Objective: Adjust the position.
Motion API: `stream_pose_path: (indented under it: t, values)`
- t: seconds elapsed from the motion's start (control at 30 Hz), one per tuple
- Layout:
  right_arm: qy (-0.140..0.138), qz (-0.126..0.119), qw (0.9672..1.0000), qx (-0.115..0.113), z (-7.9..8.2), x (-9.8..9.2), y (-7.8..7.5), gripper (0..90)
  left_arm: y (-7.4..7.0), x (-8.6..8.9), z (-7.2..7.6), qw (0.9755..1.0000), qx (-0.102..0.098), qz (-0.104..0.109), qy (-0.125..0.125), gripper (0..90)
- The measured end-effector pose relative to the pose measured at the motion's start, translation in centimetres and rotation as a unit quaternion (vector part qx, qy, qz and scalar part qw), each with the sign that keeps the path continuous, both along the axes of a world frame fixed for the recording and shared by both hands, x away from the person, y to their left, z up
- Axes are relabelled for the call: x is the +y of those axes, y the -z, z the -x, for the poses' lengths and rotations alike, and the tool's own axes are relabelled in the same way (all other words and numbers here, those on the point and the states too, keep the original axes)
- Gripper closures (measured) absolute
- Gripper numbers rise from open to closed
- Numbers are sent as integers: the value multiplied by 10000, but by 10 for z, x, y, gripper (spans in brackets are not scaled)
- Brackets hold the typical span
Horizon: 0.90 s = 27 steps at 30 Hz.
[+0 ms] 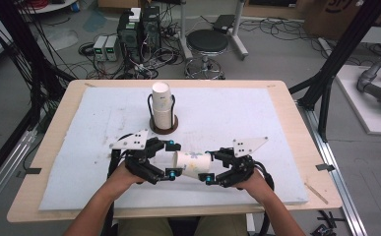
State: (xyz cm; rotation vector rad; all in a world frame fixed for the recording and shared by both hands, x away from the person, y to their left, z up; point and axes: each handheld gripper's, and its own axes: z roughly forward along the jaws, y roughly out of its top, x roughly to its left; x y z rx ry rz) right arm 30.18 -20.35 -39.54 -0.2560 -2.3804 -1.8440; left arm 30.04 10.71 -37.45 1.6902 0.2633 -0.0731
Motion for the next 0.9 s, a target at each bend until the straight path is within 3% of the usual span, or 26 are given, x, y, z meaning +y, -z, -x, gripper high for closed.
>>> stream_pose_path:
  t: [0.1, 0.27, 0.4, 0.57, 0.67, 0.8, 0.83, 0.9]
  values:
    - [14, 103, 9999, 44, -1, -2, -1, 380, -1, 1, 0, 9995, 11, -277, -137, 83]
    - [41, 245, 9997, -1, -3, -5, -3, 381, -4, 6, 1, 9992, -18, -383, -60, 87]
    - [128, 592, 9981, -124, -4, -5, -9, 381, -10, 9, 2, 9985, -128, -507, 153, 87]
    - [144, 1005, 9943, -331, -6, 0, -21, 381, -18, 10, 2, 9976, -226, -651, 103, 96]
    - [125, 1191, 9921, -384, -7, 3, -27, 381, -22, 9, 2, 9960, -312, -830, 66, 96]
    - [96, 1458, 9880, -508, -9, 6, -34, 381, -25, 7, 2, 9923, -370, -1185, 32, 110]
    - [81, 1526, 9869, -509, -9, 7, -36, 381, -25, 7, 2, 9923, -370, -1185, 32, 118]
    - [59, 1658, 9845, -572, -10, 10, -39, 381, -27, 5, 1, 9896, -400, -1378, 20, 122]
